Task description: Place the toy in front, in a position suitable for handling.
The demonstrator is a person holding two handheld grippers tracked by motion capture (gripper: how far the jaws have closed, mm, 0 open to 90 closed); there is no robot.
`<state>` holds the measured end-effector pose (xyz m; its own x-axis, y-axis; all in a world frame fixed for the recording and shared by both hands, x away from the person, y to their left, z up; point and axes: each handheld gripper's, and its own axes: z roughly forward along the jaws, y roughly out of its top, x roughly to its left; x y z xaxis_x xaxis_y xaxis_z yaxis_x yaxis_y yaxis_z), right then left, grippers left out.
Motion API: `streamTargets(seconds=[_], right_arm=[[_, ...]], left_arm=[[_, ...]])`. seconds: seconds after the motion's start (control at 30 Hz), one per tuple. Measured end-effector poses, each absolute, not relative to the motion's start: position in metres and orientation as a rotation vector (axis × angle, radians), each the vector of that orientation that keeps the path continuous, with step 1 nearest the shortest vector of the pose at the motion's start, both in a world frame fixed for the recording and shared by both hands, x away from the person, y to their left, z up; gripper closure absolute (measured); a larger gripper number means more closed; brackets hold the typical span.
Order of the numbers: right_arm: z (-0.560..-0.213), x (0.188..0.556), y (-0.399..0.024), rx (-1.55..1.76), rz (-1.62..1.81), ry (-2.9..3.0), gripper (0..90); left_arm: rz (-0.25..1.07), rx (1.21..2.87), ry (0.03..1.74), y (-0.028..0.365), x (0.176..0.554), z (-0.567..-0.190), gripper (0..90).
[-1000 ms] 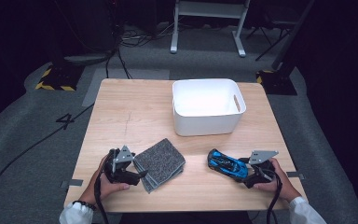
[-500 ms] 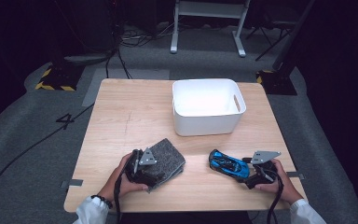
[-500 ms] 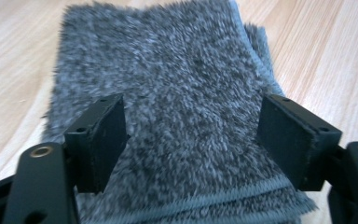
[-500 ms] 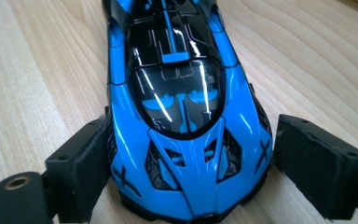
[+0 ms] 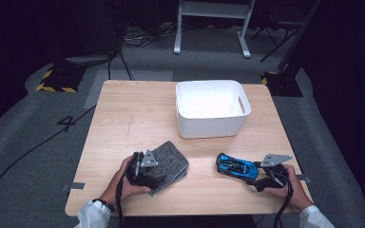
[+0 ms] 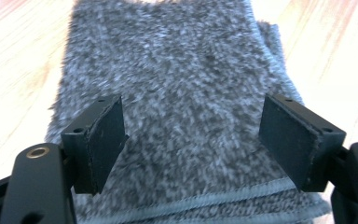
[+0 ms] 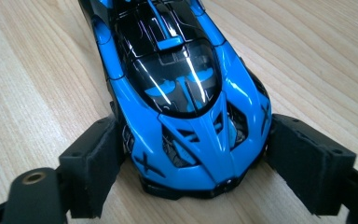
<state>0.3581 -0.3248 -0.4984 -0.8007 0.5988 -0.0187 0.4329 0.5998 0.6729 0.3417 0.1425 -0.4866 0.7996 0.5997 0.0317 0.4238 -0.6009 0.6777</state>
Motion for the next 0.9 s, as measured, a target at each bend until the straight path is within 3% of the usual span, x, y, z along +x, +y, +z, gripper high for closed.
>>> streamTargets(seconds=[0.27, 0.9], right_arm=[[-0.501, 0.359, -0.328, 0.822, 1.038, 2.576, 21.5], [-0.502, 0.362, -0.33, 0.771, 1.069, 2.582, 21.7]], left_arm=[[0.293, 2.291, 0.886, 0.144, 0.355, -0.498, 18.5], [0.264, 2.3, 0.742, 0.115, 0.371, -0.501, 18.0]])
